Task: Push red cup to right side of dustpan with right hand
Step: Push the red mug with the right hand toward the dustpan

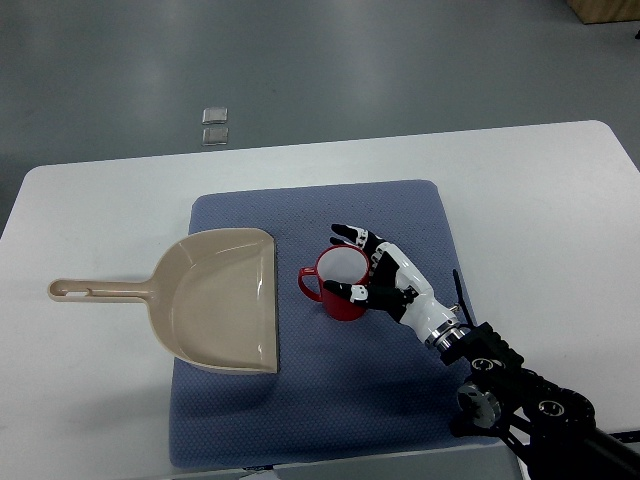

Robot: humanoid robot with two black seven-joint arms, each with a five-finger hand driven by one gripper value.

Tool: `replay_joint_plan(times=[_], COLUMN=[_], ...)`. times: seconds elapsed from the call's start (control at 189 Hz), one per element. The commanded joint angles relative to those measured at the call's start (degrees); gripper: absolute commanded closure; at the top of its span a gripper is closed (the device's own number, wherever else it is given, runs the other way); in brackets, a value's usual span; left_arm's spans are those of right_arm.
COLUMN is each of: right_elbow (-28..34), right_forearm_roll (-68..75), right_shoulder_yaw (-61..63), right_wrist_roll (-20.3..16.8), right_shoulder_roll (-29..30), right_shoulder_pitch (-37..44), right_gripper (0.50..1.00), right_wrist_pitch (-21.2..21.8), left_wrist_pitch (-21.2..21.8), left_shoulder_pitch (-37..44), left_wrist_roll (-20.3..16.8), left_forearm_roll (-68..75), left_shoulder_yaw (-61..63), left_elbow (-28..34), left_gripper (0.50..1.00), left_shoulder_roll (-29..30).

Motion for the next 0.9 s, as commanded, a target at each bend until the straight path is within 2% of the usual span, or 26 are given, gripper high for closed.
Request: replay_joint_plan(times=[0.0, 0.896], right_elbow=[0.0, -0.6], right_forearm_roll=[0.1, 0.6], right_shoulder_yaw=[0.0, 0.0], right_wrist_roll=[0.0, -0.4], right_shoulder_roll=[0.0, 0.0], right_shoulder_pitch=[0.0, 1.4], right_gripper=[0.572, 0.572], right_wrist_pitch=[0.0, 0.8], left_wrist_pitch=[0.0, 0.0], left_shoulder_pitch=[0.0, 0.0], left_wrist_roll=[0.0, 0.0], left_forearm_roll=[0.0, 0.0], left_shoulder_yaw=[0.0, 0.0], left_elbow=[0.0, 0.0], left_gripper=[0.500, 0.500], left_shoulder_roll=[0.0, 0.0])
